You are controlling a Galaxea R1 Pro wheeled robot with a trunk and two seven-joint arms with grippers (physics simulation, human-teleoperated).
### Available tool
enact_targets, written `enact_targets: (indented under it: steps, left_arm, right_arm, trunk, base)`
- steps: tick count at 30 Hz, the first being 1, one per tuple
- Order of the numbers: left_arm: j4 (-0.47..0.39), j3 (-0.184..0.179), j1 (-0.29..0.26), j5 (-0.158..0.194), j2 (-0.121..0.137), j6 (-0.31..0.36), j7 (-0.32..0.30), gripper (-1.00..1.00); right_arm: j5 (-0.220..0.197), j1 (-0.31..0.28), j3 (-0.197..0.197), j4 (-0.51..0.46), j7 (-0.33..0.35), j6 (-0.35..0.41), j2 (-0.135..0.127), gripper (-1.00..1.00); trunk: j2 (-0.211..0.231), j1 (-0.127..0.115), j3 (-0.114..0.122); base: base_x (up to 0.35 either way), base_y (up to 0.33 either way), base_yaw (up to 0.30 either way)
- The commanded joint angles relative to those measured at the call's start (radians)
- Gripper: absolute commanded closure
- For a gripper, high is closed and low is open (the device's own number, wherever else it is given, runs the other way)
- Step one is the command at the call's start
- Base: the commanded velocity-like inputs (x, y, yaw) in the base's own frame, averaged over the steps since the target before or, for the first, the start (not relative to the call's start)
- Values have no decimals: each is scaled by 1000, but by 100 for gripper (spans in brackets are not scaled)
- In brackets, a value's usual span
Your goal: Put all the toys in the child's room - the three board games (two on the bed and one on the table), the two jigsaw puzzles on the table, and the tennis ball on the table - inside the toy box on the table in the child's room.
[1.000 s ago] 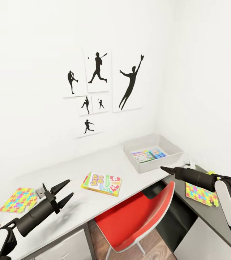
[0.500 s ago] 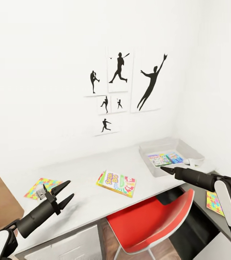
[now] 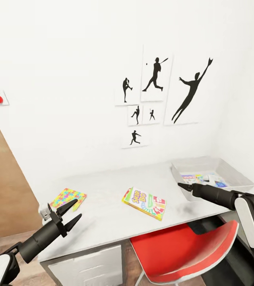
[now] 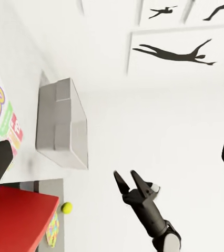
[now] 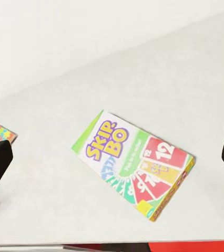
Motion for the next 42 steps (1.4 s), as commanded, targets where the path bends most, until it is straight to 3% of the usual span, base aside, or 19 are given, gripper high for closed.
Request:
enact_targets:
  steps: [1, 14, 22, 25, 26, 29, 30, 33, 38, 42]
  left_arm:
    - [0, -2, -1, -9, 0, 4, -9, -100]
    - [-4, -52, -14, -13, 0, -1, -7, -100]
    - [-4, -68, -83, -24, 1, -9, 22, -100]
    - [-5, -88, -137, -71, 0, -11, 92, -100]
    - [-5, -88, -137, -71, 0, -11, 92, -100]
    - [-3, -114, -197, -121, -6, -10, 196, -100]
    - [-3, -114, -197, -121, -6, -10, 196, -100]
    - [9, -145, -263, -152, -25, -10, 294, -100]
    - [73, -185, -324, -169, -61, -12, 369, -100]
    - [100, -197, -341, -172, -72, -17, 387, -100]
  right_arm:
    - [7, -6, -1, 7, -6, 4, 1, -100]
    - [7, -65, -1, 100, -68, 4, 6, -100]
    - [8, -111, -1, 182, -75, 4, 6, -100]
    - [9, -141, -2, 241, -77, 4, 6, -100]
    - [9, -141, -2, 241, -77, 4, 6, -100]
    - [12, -178, -1, 317, -78, 4, 6, -100]
    - [12, -178, -1, 317, -78, 4, 6, -100]
    - [29, -217, -1, 401, -80, -1, 7, -100]
    - [65, -260, -1, 499, -85, -47, 7, -100]
    - [77, -278, -3, 545, -93, -69, 7, -100]
  trunk:
    - [-2, 0, -2]
    - [-2, 0, -2]
    - [-2, 0, -2]
    - [-2, 0, -2]
    - [-2, 0, -2]
    - [-2, 0, -2]
    - [-2, 0, -2]
    - [-2, 0, -2]
    - [-2, 0, -2]
    - [-2, 0, -2]
  base:
    - [0, 0, 294]
    - [0, 0, 296]
    - [0, 0, 299]
    - [0, 0, 300]
    - [0, 0, 300]
    - [0, 0, 300]
    - [0, 0, 300]
    - [0, 0, 300]
    - [0, 0, 264]
    - [0, 0, 150]
